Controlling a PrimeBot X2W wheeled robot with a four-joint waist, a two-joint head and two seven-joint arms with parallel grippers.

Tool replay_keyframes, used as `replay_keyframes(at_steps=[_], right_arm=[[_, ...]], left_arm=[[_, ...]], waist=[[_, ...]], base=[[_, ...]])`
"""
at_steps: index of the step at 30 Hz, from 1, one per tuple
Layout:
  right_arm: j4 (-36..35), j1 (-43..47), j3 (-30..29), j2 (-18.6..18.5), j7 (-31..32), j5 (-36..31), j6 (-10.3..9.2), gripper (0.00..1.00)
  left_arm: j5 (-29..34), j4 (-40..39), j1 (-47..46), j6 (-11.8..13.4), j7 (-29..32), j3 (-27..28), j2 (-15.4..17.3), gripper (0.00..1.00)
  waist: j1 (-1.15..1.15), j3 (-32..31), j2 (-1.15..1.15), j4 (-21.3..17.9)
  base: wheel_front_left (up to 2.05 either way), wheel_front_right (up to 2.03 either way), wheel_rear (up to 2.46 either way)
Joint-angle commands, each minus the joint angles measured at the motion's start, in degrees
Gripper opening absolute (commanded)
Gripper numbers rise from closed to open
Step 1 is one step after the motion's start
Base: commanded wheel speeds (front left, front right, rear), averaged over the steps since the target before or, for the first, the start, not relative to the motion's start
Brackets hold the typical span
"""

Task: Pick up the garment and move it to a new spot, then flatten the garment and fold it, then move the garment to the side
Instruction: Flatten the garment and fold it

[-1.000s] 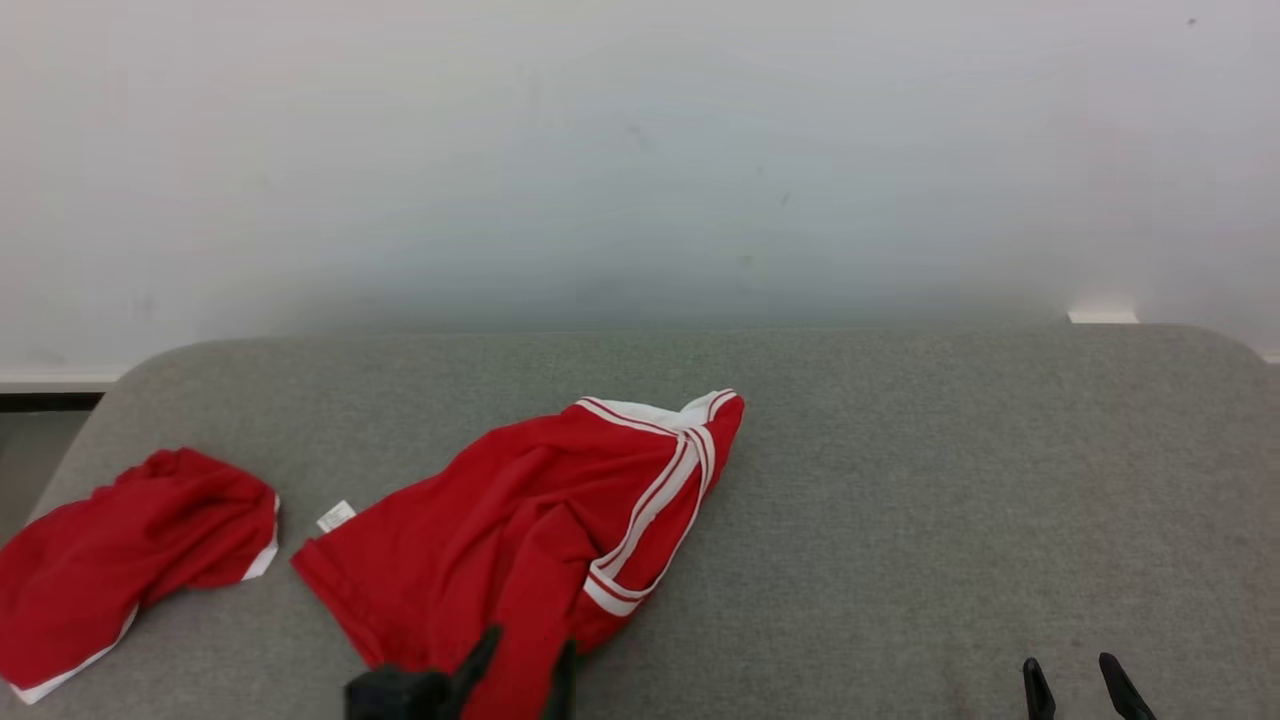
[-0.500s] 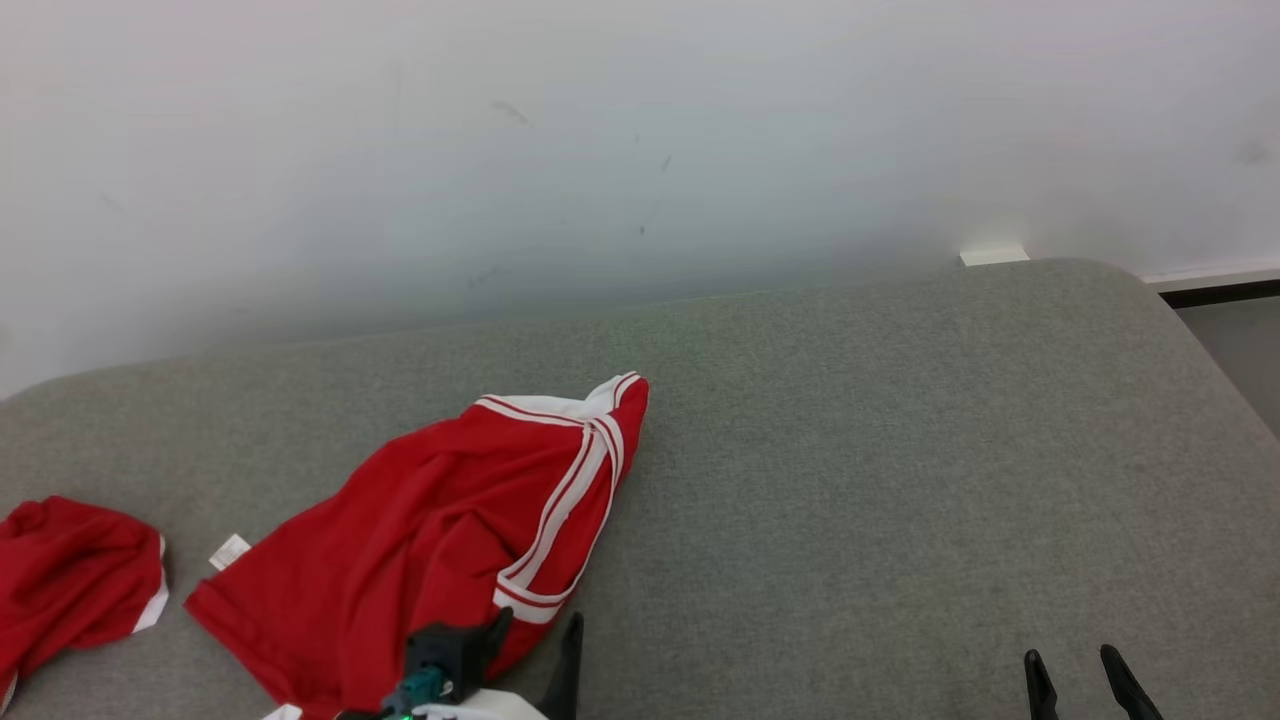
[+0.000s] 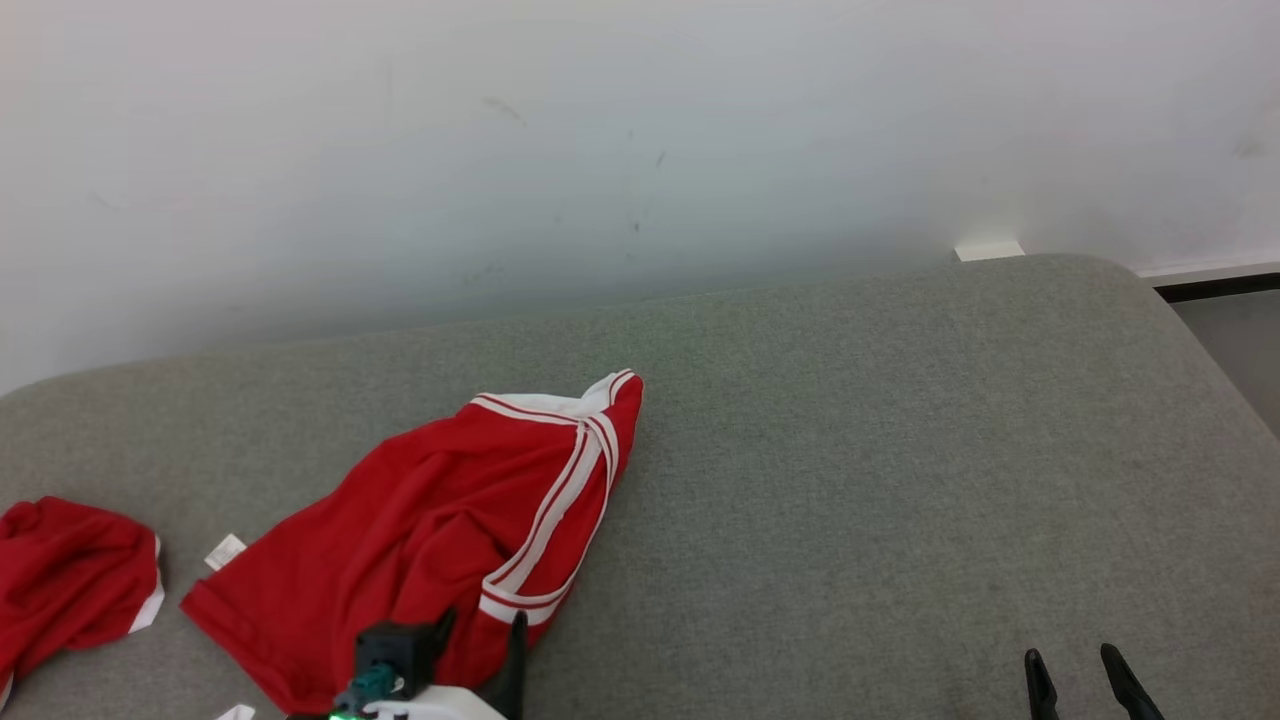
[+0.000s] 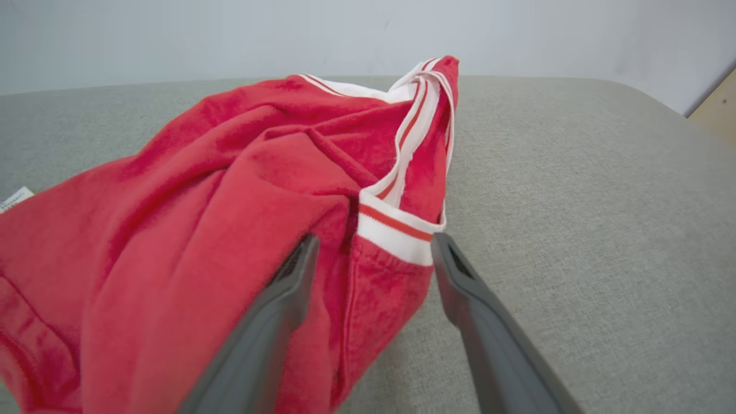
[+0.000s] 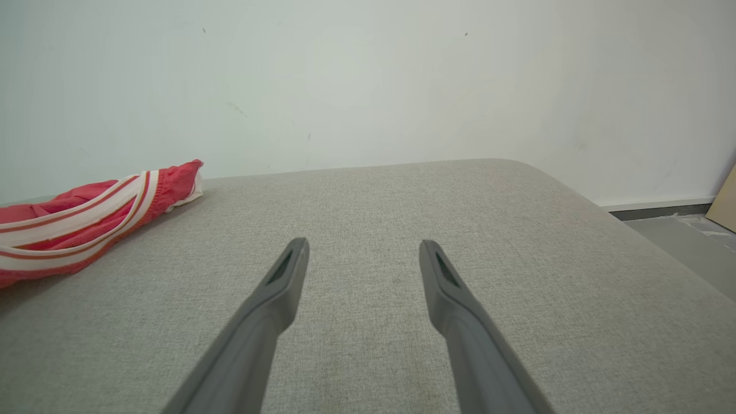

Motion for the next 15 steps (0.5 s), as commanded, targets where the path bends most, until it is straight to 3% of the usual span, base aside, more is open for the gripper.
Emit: replay_keyframes(at_steps=[1, 8, 9, 10, 13, 15], right_arm=[[-0.1, -0.5, 0.1, -0.5, 0.0, 0.0, -0.13, 1.0], [0.1, -0.9, 0.7, -1.0, 0.0, 0.0, -0.13, 1.0], [0.1, -0.9, 0.8, -1.1, 0.0, 0.0, -0.13, 1.0], [0.1, -0.8, 0.8, -1.1, 0.0, 0.1, -0.13, 1.0], [0.2, -0.7, 0.8, -1.2, 0.0, 0.1, -0.13, 1.0], [0.2, -0.4, 0.9, -1.1, 0.0, -0.1, -0.13, 1.0]], left_arm=[[-0.6, 0.3, 0.5, 0.3, 0.2, 0.0, 0.5, 1.0], [-0.6, 1.8, 0.9, -1.2, 1.0, -1.8, -0.6, 1.0], [-0.5, 2.0, 0.6, -1.5, 1.1, -2.2, -0.7, 0.82], [-0.2, 2.1, 0.2, -1.8, 1.1, -2.5, -0.8, 0.48], [0.3, 2.5, -0.8, -1.9, 1.3, -3.1, -1.1, 0.31], [0.7, 3.0, -1.2, -2.2, 2.2, -3.8, -1.1, 0.0]], waist=[[0.0, 0.0, 0.0, 0.0], [0.0, 0.3, 0.0, -0.2], [0.0, 0.3, 0.0, -0.3], [0.0, 0.3, 0.0, -0.3], [0.0, 0.3, 0.0, -0.4], [0.0, 0.2, 0.0, -0.5]], base=[[0.0, 0.0, 0.0], [0.0, 0.0, 0.0], [0.0, 0.0, 0.0], [0.0, 0.0, 0.0], [0.0, 0.0, 0.0], [0.0, 0.0, 0.0]])
